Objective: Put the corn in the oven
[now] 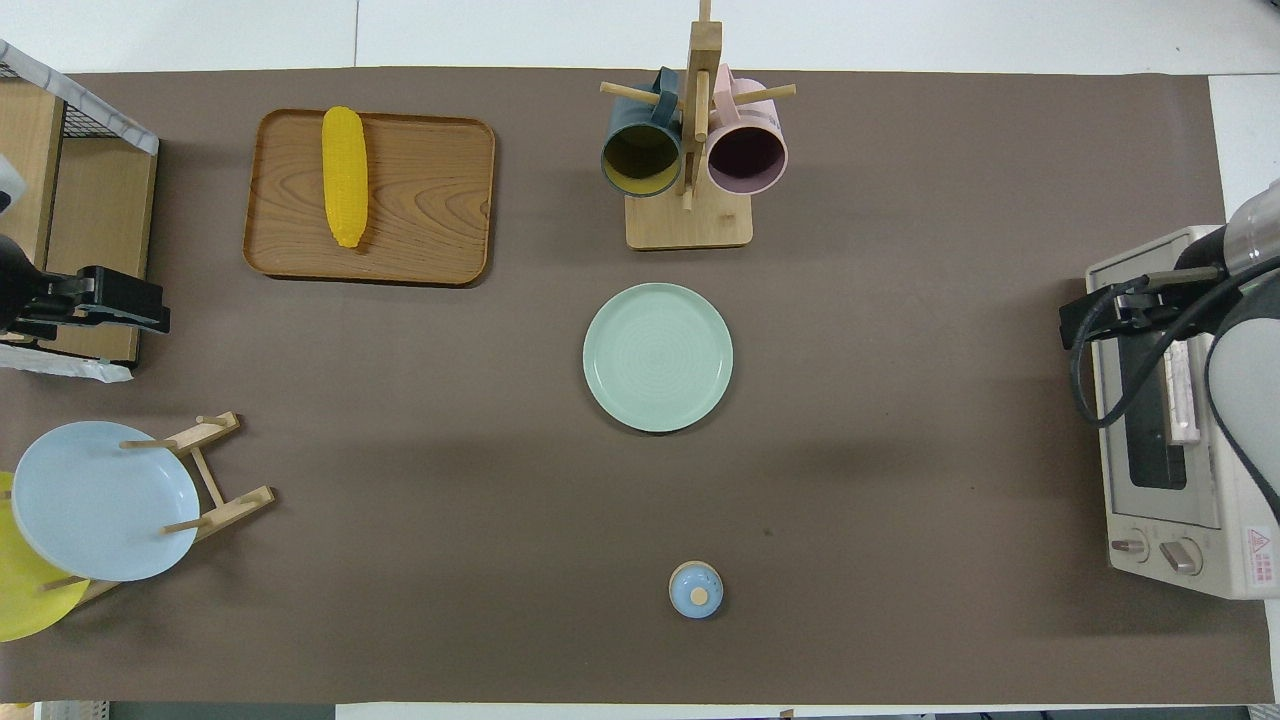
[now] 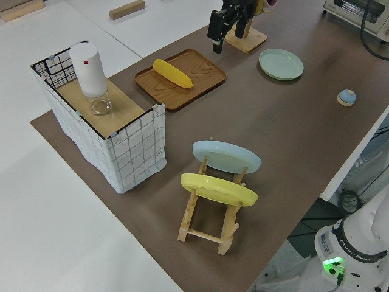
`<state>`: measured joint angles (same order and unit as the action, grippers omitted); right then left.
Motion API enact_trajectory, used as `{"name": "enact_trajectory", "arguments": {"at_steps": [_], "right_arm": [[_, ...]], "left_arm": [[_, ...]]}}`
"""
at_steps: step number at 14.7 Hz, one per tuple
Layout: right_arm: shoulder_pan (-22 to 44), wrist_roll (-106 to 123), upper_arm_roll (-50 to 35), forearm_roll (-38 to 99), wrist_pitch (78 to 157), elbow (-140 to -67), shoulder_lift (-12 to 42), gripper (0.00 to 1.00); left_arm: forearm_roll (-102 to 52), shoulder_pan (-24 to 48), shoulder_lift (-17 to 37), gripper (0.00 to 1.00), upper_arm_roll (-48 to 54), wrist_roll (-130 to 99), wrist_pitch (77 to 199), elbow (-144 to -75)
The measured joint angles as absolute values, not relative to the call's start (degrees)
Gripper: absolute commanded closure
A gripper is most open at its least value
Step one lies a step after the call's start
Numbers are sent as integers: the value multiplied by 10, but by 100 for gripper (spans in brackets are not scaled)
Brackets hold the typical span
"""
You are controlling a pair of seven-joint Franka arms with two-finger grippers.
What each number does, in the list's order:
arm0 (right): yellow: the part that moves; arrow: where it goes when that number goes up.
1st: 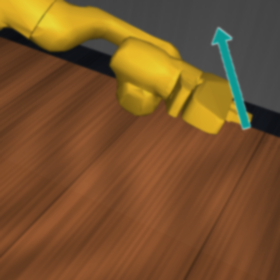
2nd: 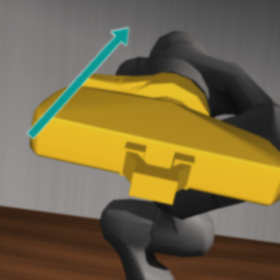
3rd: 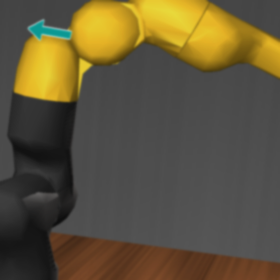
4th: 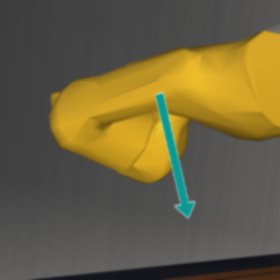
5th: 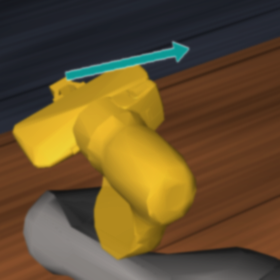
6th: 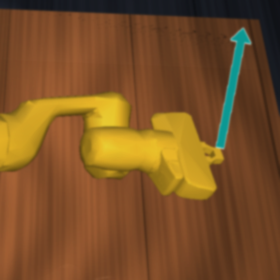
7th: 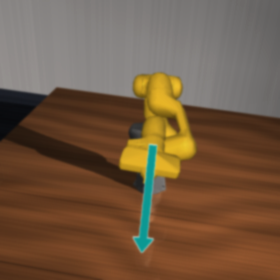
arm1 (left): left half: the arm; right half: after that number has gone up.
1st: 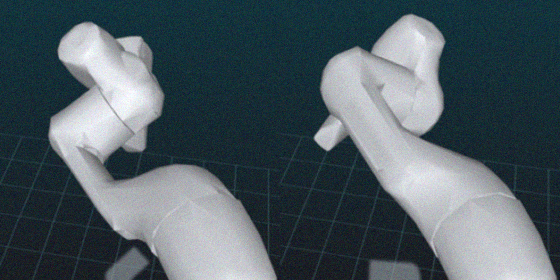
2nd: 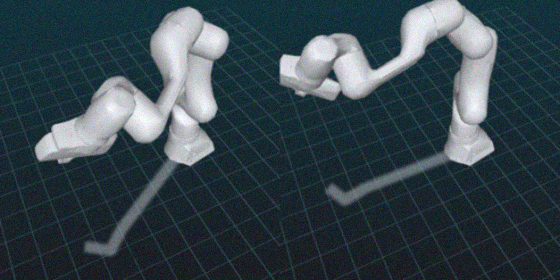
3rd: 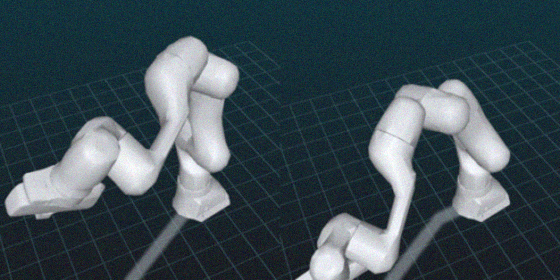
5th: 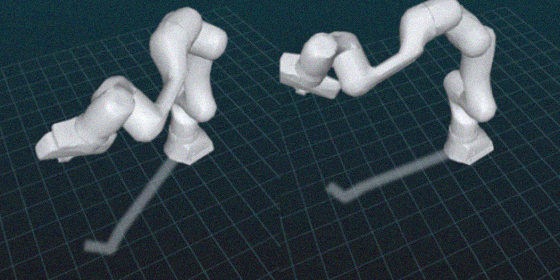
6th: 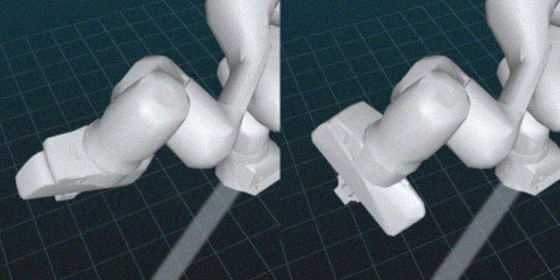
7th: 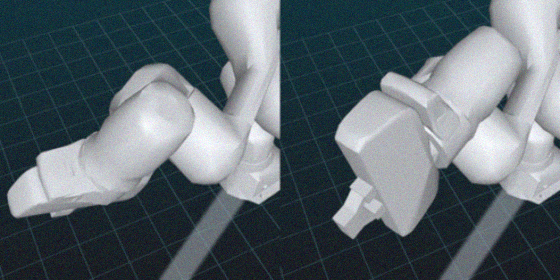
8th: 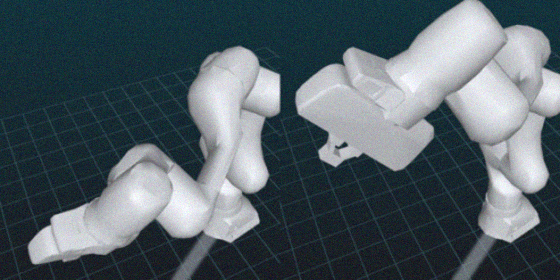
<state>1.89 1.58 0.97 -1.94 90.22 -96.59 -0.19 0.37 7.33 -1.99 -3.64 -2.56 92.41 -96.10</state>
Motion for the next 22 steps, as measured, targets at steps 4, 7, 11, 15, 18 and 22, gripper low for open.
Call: {"name": "enact_trajectory", "arguments": {"at_steps": [4,7,11,15,18,22], "right_arm": [[19,16,10,-19,902,-966,-2,0],[19,16,10,-19,902,-966,-2,0],[19,16,10,-19,902,-966,-2,0],[19,16,10,-19,902,-966,-2,0],[19,16,10,-19,902,-966,-2,0],[19,16,10,-19,902,-966,-2,0]], "left_arm": [[3,73,-20,0,-36,-26,926,-961],[3,73,-20,0,-36,-26,927,-961],[-3,73,-20,0,-36,-26,940,-961],[-23,73,-19,0,-36,-26,961,-961],[-38,74,-2,0,-36,-26,983,-961],[-62,77,75,0,-36,-26,1053,-957]]}}
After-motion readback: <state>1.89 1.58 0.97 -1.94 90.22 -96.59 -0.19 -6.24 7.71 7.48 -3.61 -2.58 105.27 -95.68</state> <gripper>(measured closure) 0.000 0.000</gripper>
